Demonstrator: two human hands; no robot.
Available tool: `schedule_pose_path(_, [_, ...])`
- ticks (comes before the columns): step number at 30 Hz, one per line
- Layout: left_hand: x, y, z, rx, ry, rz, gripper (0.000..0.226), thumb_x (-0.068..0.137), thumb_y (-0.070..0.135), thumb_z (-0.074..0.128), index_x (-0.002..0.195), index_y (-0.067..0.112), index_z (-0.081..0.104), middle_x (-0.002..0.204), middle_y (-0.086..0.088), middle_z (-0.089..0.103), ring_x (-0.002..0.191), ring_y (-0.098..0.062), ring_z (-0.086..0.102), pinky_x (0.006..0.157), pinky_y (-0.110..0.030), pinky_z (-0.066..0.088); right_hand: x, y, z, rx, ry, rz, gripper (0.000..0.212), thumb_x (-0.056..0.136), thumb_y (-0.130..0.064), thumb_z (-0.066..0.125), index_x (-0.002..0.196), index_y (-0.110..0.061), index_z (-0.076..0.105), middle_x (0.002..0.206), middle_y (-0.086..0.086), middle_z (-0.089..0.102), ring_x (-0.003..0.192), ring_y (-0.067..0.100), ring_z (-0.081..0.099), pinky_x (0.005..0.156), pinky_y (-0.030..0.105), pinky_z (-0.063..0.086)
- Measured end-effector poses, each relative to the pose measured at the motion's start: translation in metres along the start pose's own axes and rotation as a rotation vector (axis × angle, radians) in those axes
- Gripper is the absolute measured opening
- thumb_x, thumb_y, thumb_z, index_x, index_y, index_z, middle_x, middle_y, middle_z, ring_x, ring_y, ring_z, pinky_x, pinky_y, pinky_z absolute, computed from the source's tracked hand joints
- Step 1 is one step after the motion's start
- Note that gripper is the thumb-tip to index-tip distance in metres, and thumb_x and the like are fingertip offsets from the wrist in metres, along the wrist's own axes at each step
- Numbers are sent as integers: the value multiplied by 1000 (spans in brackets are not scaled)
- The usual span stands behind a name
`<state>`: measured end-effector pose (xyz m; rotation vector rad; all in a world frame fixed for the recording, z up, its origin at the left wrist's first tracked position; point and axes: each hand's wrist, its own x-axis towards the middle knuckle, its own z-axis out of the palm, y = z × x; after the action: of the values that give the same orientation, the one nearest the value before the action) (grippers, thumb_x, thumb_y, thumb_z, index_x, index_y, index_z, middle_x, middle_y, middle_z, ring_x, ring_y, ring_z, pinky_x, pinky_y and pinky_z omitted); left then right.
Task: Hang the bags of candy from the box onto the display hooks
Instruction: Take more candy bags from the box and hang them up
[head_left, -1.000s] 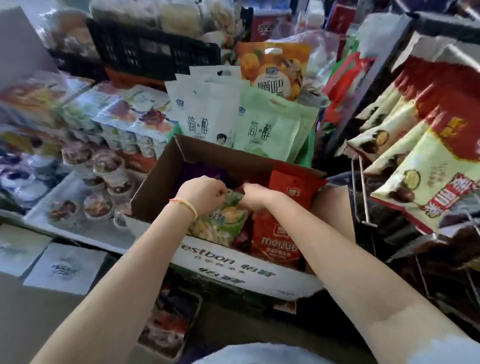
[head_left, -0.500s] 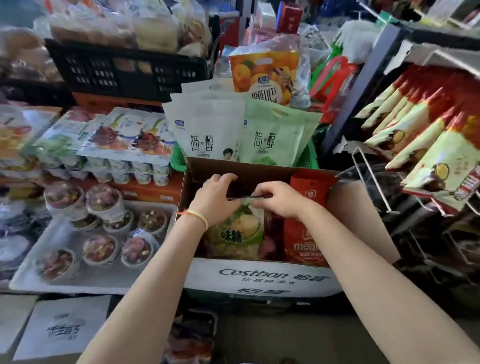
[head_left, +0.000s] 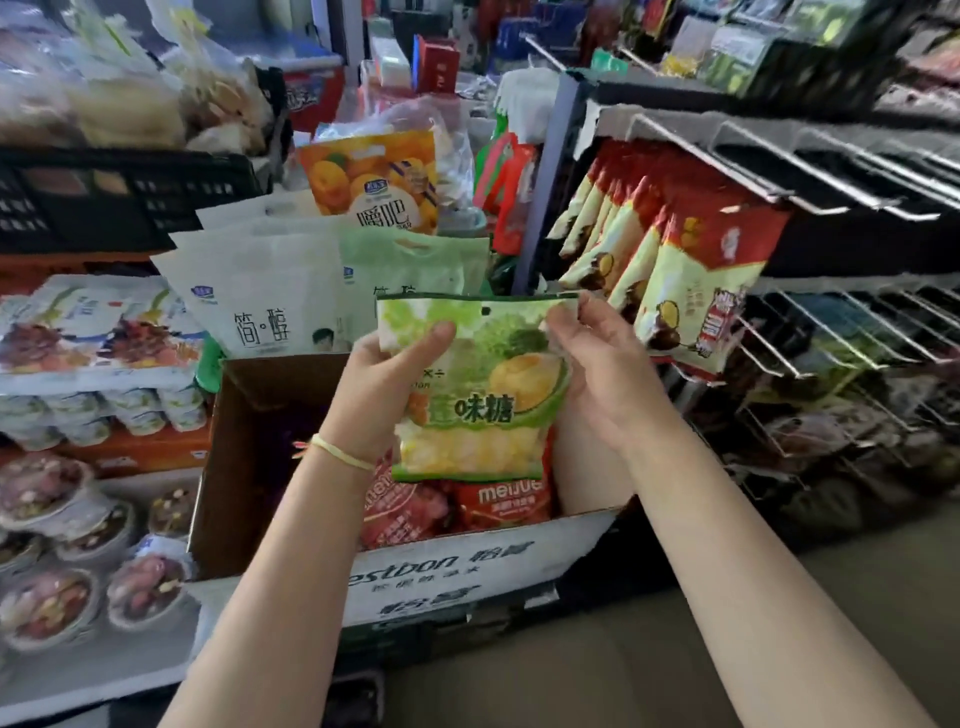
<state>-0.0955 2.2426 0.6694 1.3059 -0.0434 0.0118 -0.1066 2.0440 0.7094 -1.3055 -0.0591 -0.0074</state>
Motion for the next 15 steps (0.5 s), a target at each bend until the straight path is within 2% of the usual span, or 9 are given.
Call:
schedule_pose_path(3, [-3,-10,55,-11,-38,-19,28,74,43,83,71,18,71,73,-8,68,62,-32,61,50,-38,50,-23,-18,-44,-195,111,-80,7,101,-19,59,100,-23,64,94,0,71,83,8,66,91,45,54])
schedule_pose_path(4, [-5,-14,76,-1,-47,-22,34,76,44,83,69,13,70,70,-11,66,57,-29,59,44,-32,47,-31,-25,-62,-270,132,-111,10,100,-23,61,102,-32,62,99,-4,69,87,6,67,92,44,56])
schedule_pose_path(5, [-7,-19,97,12,-58,-22,47,75,47,83,70,3,68,72,-14,63,58,-31,57,45,-34,47,-38,-31,-81,-332,141,-138,14,98,-26,65,103,-38,60,103,-2,68,92,10,69,92,46,57])
schedule_pose_path(7, [-17,-26,146,12,-101,-37,71,65,57,88,79,-8,64,88,-19,59,74,-42,56,60,-59,51,-52,-44,-125,-376,158,-165,15,94,-33,68,104,-39,60,114,3,67,100,23,70,89,54,58])
schedule_pose_path(9, [-26,-35,197,-6,-147,-37,71,65,56,88,84,-9,67,91,-25,63,87,-56,61,79,-80,42,-67,-57,-174,-370,178,-170,16,91,-36,68,105,-41,61,112,4,69,98,29,71,87,57,57])
schedule_pose_path(11, [-36,-41,253,-23,-159,-31,53,69,52,86,84,1,76,99,-31,69,99,-67,57,88,-83,37,-80,-71,-226,-351,220,-157,23,87,-42,71,109,-40,63,116,4,68,102,27,70,90,57,56])
schedule_pose_path(13, [-45,-50,310,-14,-154,-43,70,62,57,89,88,-5,72,108,-39,65,101,-71,53,89,-84,36,-95,-86,-277,-268,270,-111,40,86,-41,75,123,-31,62,127,1,67,112,22,68,98,53,54])
schedule_pose_path(14, [-48,-55,338,-9,-170,-46,71,59,59,90,87,-4,72,109,-40,64,101,-70,53,89,-84,37,-101,-93,-302,-219,298,-80,44,86,-38,77,125,-24,63,127,1,68,113,21,68,100,51,53])
schedule_pose_path(15, [-52,-61,366,-11,-191,-45,60,62,57,89,83,2,75,108,-38,65,102,-69,54,89,-84,37,-107,-100,-327,-193,319,-52,36,85,-35,79,117,-21,69,119,2,72,108,22,70,99,50,54])
